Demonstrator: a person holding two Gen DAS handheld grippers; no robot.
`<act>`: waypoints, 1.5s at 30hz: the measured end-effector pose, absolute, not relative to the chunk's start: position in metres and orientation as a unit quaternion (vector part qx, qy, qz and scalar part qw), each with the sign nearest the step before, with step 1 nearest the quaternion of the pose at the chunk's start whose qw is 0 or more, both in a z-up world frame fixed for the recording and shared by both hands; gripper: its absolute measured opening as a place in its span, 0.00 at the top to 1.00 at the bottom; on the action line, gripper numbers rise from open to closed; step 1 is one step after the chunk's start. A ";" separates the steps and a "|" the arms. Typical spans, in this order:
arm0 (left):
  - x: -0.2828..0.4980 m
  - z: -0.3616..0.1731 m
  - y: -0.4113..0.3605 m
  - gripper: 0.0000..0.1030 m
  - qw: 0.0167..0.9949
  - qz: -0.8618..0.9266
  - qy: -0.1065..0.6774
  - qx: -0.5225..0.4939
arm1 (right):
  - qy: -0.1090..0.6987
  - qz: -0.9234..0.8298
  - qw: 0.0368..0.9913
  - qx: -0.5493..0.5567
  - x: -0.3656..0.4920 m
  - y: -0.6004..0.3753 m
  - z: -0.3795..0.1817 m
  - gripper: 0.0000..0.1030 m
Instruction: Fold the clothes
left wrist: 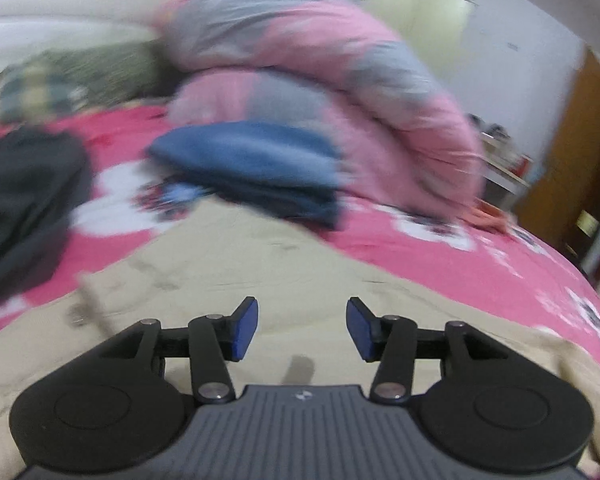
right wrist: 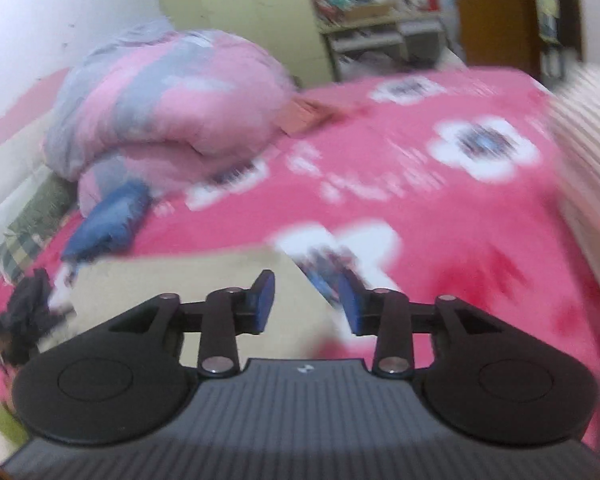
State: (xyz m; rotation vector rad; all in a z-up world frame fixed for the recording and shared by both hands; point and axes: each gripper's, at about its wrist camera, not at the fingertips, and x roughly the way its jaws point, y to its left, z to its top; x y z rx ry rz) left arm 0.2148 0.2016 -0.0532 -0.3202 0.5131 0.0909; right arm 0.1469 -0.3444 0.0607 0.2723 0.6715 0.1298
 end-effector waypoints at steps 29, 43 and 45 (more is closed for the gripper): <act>0.268 -0.104 -0.019 0.46 0.937 -0.077 0.334 0.069 | 0.148 0.270 0.951 -0.020 0.051 -0.317 -0.026 0.92; 0.268 -0.105 -0.019 0.44 0.938 -0.072 0.332 0.072 | 0.206 0.307 0.918 -0.142 -0.013 -0.252 -0.058 0.65; 0.268 -0.105 -0.019 0.43 0.938 -0.072 0.332 0.072 | 0.200 0.300 0.926 -0.113 -0.010 -0.254 -0.055 0.53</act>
